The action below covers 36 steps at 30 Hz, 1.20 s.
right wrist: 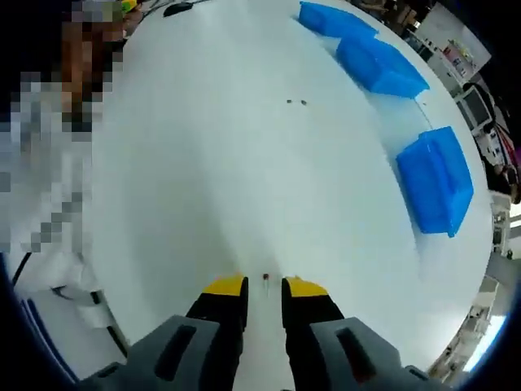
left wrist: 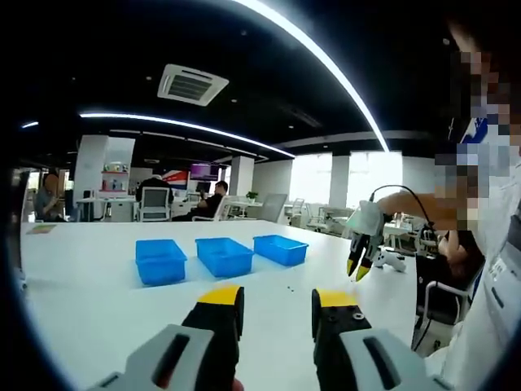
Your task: Pick up the resistors one by one and place each resistor into its matching bin, sorting the parts by color and model until every resistor is separated into the correct bin for its type
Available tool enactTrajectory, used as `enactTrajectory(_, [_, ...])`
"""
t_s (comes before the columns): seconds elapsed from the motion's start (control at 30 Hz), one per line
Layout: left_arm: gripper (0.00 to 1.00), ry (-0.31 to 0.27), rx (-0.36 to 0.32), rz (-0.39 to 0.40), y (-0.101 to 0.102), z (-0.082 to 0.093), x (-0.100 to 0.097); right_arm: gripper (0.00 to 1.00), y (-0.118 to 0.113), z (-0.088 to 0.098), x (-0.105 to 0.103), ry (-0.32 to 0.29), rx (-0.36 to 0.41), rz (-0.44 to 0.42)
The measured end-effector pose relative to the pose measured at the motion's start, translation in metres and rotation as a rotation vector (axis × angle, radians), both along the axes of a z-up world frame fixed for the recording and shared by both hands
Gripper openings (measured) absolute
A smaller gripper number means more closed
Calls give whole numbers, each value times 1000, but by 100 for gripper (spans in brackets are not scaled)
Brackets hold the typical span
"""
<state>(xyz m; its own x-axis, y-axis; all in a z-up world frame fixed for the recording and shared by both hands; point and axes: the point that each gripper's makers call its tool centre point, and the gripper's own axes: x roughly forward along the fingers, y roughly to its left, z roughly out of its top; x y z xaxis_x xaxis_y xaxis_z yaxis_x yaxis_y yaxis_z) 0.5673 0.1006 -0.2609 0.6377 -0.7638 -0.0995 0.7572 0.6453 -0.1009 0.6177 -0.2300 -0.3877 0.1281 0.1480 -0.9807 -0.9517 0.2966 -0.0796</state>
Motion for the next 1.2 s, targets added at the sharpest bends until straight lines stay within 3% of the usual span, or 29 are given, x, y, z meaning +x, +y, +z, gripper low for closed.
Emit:
enactTrajectory(0.37, [35,8,0,3,1,-3,3,16,-1,-5,1,61,62,25])
enactTrajectory(0.53, [35,2,-4,7,3,0,2,5,-3,-5,7,40,77,22])
enactTrajectory(0.77, [35,1,-3,2,1,0,2,4,-3,-6,7,38,60,-18])
enactTrajectory(0.87, [35,-1,-3,0,0,1,1,4,1,-1,14,-4,94,-32])
enactTrajectory(1.07, [35,-6,-4,1,0,3,0,4,44,49,51,-179,387,-198])
enactTrajectory(1.2, [35,-5,-3,-1,0,3,0,4,62,82,63,-290,571,-296])
